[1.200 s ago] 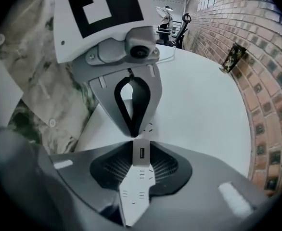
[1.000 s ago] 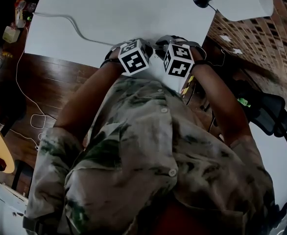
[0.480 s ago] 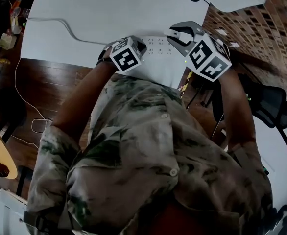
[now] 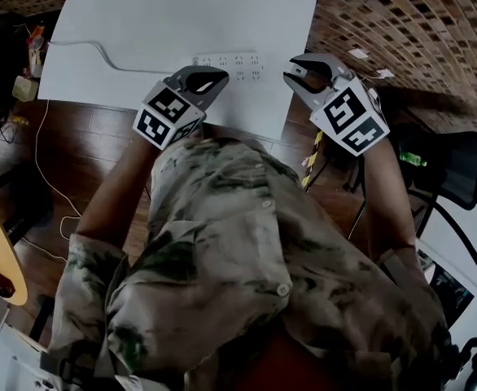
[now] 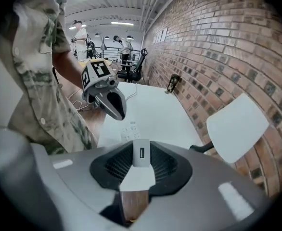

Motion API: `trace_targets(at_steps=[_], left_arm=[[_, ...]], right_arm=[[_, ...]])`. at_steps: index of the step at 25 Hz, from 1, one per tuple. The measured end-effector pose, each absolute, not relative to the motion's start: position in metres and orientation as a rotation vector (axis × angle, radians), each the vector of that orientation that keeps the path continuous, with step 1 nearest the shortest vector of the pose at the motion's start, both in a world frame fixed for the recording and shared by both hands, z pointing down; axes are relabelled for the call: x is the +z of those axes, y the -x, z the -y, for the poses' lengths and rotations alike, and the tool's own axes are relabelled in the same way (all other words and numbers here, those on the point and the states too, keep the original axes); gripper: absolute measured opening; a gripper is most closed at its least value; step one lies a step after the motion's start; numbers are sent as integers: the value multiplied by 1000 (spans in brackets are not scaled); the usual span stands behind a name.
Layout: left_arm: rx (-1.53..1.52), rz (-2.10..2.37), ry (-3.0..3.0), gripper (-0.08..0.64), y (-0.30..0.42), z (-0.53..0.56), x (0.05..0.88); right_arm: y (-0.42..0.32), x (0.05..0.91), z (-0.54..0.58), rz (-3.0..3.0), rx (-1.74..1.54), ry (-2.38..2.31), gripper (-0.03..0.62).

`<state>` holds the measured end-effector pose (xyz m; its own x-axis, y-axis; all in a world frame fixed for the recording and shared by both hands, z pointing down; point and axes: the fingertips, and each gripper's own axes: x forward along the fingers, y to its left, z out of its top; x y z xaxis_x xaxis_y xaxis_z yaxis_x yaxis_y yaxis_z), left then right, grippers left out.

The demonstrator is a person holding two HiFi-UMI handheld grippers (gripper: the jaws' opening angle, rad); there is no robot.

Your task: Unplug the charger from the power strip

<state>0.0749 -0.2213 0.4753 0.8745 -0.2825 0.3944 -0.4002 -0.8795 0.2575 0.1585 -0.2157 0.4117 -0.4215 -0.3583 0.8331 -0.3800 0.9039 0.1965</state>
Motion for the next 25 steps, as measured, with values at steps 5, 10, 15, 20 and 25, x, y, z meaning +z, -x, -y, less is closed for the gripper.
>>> trace_targets(at_steps=[5,10,15,20,25], left_arm=[[321,728,-2671,3,-64,135,410],[229,1006,-2541,3,-42,45,375],[293,1146,-2488,4,-29,-39,348],[354,1145,-2530,3,-20,-102,340],[312,1079,-2584,3,-7,-157,342]], right_arm=[[-203,391,150,2116,-47,-609,106],[-244,384,74,2182,-28,-668,106],[-248,377,-5,2254,36,-651,106],[-234,365,-70,2311,95,-677,106],[-196,364,-134,2331,107,-712,106]])
